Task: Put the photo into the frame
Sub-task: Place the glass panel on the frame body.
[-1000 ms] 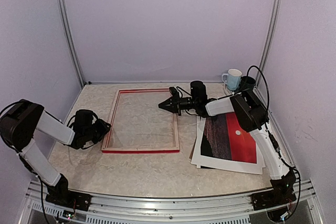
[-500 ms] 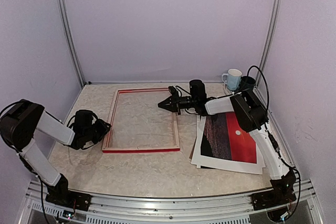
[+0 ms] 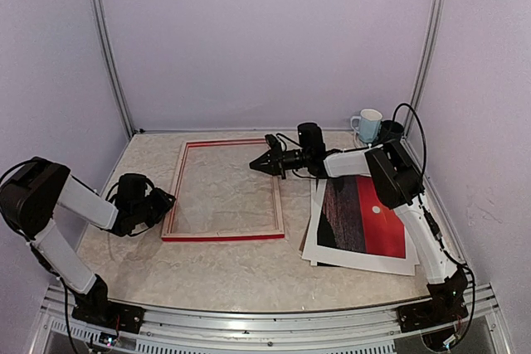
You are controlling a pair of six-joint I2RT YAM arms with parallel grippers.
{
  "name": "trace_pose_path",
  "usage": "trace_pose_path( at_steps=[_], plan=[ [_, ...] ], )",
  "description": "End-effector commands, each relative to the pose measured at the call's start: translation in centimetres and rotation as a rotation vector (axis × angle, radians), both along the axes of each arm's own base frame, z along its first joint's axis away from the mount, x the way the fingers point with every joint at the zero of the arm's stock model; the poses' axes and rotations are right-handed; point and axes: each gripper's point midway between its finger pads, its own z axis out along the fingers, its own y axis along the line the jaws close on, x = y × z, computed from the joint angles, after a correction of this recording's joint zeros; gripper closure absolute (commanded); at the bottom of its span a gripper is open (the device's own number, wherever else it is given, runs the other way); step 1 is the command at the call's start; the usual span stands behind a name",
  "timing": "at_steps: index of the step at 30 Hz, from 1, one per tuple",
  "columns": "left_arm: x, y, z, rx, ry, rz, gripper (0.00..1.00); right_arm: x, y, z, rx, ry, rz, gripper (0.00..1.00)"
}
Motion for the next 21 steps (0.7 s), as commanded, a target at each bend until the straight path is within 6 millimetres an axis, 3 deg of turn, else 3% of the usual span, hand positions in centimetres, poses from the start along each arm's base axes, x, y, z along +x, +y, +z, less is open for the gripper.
trace_pose_path(
  at_steps=[1,10,21],
  plan=[
    [-1.2,0.2,-1.6,-0.002,0.065,-0.009,0.60,-0.1,0.2,0.1,0.005,-0.026,0.043,0.97],
    [-0.3,0.9,0.0,-0.017,0.044,0.028,0.46,-0.1,0.3,0.2,0.010,-0.034,0.054,0.98],
    [2.9,2.9,3.7,-0.016,-0.015,0.132,0.34,-0.1,0.3,-0.3,0.005,-0.029,0.060,0.98]
  ],
)
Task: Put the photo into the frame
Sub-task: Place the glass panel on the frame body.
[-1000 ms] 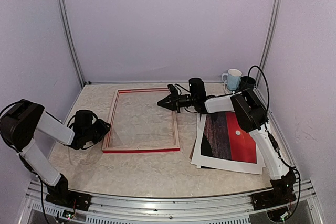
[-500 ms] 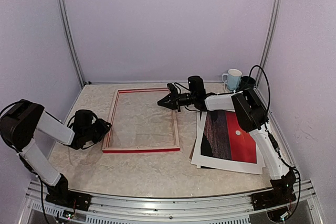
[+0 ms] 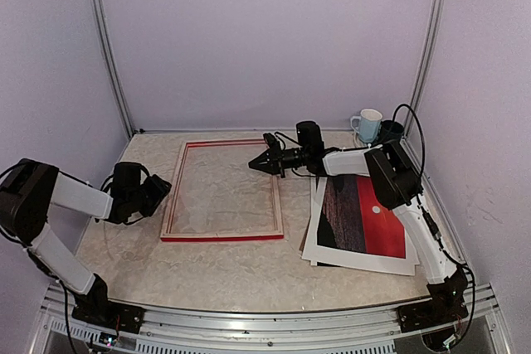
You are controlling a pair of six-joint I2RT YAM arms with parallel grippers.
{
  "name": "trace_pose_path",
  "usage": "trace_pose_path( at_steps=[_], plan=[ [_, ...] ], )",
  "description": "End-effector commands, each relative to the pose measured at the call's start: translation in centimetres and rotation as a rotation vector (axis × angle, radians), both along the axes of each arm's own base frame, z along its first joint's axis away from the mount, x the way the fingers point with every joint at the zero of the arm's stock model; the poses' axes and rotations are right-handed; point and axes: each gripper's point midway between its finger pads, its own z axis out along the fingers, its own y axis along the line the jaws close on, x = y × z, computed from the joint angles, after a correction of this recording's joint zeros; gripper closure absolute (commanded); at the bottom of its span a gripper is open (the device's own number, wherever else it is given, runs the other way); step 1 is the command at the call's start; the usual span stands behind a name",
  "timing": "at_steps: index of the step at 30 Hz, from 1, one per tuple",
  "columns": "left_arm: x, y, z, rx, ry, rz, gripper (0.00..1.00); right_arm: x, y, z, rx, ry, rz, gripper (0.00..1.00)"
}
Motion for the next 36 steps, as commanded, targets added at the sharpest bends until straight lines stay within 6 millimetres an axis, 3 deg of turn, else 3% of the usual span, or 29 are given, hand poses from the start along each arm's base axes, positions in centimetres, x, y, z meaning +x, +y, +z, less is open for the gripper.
trace_pose_path(
  at_steps=[1,9,21,28,36],
  plan=[
    [1.9,1.0,2.0,0.005,-0.033,0.058,0.33,-0.2,0.1,-0.7,0.004,-0.007,0.029,0.98],
    [5.8,2.1,1.7,-0.008,-0.021,0.086,0.35,-0.1,0.1,-0.6,0.007,-0.010,0.033,0.98],
    [11.0,0.4,-0.4,-0.018,0.019,-0.015,0.46,-0.1,0.2,-0.3,0.007,-0.016,0.036,0.98],
    [12.6,0.8,-2.0,-0.006,0.043,-0.028,0.52,-0.1,0.2,-0.1,0.006,-0.020,0.041,0.97],
    [12.7,0.9,-3.6,-0.038,0.055,-0.053,0.61,-0.2,0.1,-0.2,0.004,-0.024,0.044,0.97]
  ],
)
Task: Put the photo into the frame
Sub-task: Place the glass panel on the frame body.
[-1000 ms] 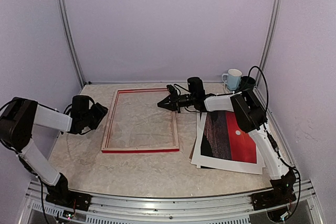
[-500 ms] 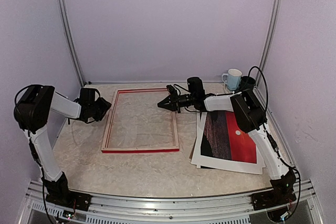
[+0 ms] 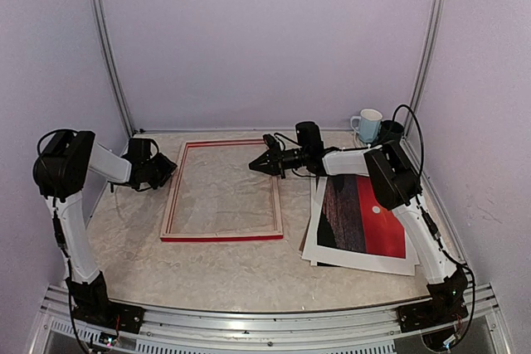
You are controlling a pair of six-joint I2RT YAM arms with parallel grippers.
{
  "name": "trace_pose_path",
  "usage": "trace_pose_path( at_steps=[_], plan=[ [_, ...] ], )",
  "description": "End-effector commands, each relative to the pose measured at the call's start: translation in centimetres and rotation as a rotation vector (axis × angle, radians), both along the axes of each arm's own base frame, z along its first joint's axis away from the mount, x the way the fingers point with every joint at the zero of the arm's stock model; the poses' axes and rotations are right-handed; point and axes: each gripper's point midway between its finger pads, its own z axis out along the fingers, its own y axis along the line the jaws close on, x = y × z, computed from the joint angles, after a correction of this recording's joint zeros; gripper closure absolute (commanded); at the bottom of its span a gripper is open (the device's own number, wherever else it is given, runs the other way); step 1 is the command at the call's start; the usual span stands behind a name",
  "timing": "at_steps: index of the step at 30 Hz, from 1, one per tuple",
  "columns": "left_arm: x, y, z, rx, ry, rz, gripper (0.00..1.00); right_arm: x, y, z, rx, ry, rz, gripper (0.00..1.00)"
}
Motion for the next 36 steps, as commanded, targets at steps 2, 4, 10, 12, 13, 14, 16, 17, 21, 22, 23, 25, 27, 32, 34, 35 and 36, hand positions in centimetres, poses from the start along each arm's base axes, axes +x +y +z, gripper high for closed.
trace_pose_path(
  at_steps=[2,4,10,12,13,14,16,17,21,22,23,25,27,32,34,35,36],
  plan=[
    [-0.2,-0.4,-2.1,-0.016,0.032,-0.045,0.62,-0.2,0.2,0.4,0.020,-0.032,0.036,0.97],
    [-0.2,-0.6,-2.3,-0.020,0.035,-0.058,0.62,-0.2,0.2,0.5,0.022,-0.039,0.039,0.97],
    [-0.6,-1.0,-3.1,-0.034,0.045,-0.077,0.73,-0.2,0.0,1.0,0.041,-0.080,0.054,0.96],
    [-0.7,-1.1,-3.2,-0.039,0.045,-0.078,0.76,-0.3,0.1,1.2,0.052,-0.094,0.061,0.96],
    [-0.8,-1.1,-3.3,-0.042,0.048,-0.079,0.77,-0.3,0.1,1.5,0.058,-0.102,0.064,0.96],
    [-0.8,-1.2,-3.3,-0.043,0.048,-0.081,0.77,-0.3,0.1,1.6,0.064,-0.109,0.067,0.96],
    [-0.8,-1.2,-3.3,-0.043,0.047,-0.083,0.79,-0.4,0.1,1.9,0.073,-0.120,0.071,0.96],
    [-0.9,-1.2,-3.3,-0.042,0.047,-0.083,0.79,-0.4,0.1,2.0,0.076,-0.125,0.073,0.96],
    [-0.9,-1.3,-3.3,-0.048,0.048,-0.086,0.80,-0.5,0.1,2.9,0.099,-0.166,0.083,0.96],
    [-1.0,-1.3,-3.3,-0.052,0.047,-0.087,0.80,-0.5,0.1,3.0,0.101,-0.173,0.083,0.96],
    [-1.0,-1.4,-3.4,-0.056,0.047,-0.088,0.80,-0.6,0.1,3.0,0.102,-0.175,0.086,0.96],
    [-1.0,-1.4,-3.3,-0.062,0.044,-0.089,0.79,-0.5,0.1,2.5,0.096,-0.163,0.088,0.96],
    [-1.0,-1.5,-3.3,-0.066,0.045,-0.090,0.79,-0.5,0.2,1.6,0.085,-0.138,0.088,0.96],
    [-1.2,-1.6,-3.4,-0.068,0.045,-0.096,0.79,-0.4,0.0,-0.4,0.051,-0.093,0.083,0.96],
    [-1.2,-1.6,-3.3,-0.071,0.045,-0.098,0.79,-0.5,0.0,-0.8,0.042,-0.089,0.085,0.96],
    [-1.2,-1.6,-3.3,-0.071,0.045,-0.098,0.79,-0.4,0.0,-0.8,0.039,-0.090,0.086,0.96],
    [-1.2,-1.7,-3.3,-0.072,0.046,-0.099,0.79,-0.4,-0.1,-1.0,0.034,-0.089,0.086,0.95]
  ],
)
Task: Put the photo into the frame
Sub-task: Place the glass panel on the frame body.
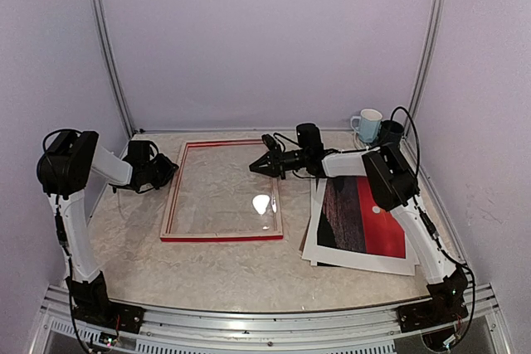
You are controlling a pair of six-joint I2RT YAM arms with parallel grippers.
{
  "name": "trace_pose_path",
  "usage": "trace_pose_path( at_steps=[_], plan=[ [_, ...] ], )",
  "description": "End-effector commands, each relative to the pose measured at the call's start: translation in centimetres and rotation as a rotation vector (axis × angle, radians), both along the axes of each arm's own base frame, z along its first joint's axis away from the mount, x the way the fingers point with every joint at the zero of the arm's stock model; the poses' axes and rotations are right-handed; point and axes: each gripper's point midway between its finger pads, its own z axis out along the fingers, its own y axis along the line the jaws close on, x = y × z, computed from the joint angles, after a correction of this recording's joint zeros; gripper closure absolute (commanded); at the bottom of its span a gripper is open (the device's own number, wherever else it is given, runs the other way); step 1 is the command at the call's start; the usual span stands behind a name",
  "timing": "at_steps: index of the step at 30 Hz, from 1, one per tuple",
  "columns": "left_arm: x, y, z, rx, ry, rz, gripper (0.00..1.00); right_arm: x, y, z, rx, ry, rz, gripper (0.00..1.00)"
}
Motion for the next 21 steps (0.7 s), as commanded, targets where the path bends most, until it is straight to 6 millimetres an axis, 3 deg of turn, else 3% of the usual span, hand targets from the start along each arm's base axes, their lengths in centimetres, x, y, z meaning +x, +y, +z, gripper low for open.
trace_pose_path(
  at_steps=[1,13,21],
  plan=[
    [-1.9,-0.5,-3.0,-0.013,0.095,-0.030,0.79,-0.2,0.0,-0.9,-0.012,-0.009,0.028,0.93],
    [-2.0,-0.6,-3.1,-0.016,0.097,-0.031,0.79,1.2,-1.6,-1.0,-0.008,0.033,-0.015,0.57],
    [-2.1,-0.6,-3.3,-0.017,0.099,-0.032,0.79,2.9,-2.7,-1.5,-0.023,0.065,-0.060,0.53]
  ],
)
